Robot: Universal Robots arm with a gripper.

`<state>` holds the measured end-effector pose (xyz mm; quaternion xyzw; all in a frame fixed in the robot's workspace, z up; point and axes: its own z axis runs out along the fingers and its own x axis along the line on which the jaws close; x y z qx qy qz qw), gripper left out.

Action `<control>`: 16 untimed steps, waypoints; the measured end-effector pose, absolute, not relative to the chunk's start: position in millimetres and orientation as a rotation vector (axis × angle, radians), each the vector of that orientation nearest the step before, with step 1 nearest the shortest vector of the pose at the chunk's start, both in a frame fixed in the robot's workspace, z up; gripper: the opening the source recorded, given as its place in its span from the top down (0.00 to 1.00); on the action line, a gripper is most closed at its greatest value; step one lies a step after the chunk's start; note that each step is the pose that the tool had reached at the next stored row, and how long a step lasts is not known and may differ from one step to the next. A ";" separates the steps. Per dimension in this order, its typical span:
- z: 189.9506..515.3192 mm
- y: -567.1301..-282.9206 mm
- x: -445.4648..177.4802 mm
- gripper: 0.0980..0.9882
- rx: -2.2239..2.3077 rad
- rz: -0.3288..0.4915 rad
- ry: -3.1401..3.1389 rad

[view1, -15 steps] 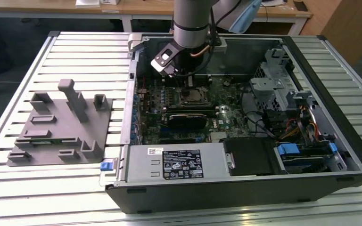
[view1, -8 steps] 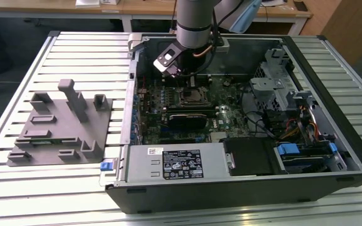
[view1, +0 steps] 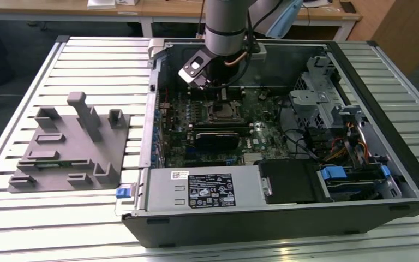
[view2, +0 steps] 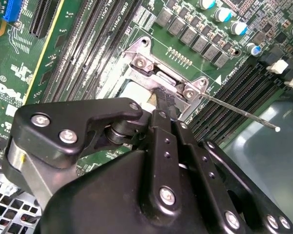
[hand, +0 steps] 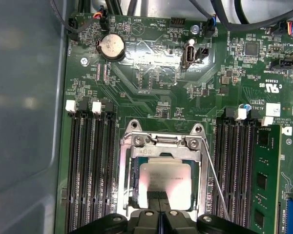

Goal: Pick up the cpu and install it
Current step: 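Close the cpu cover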

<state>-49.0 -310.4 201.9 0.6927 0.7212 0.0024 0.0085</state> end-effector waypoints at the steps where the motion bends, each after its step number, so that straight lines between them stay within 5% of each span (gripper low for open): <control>1: 202.4 -310.4 -49.1 0.99 2.164 0.006 2.253; 16: 199.8 -310.5 -41.8 0.99 2.164 0.007 2.253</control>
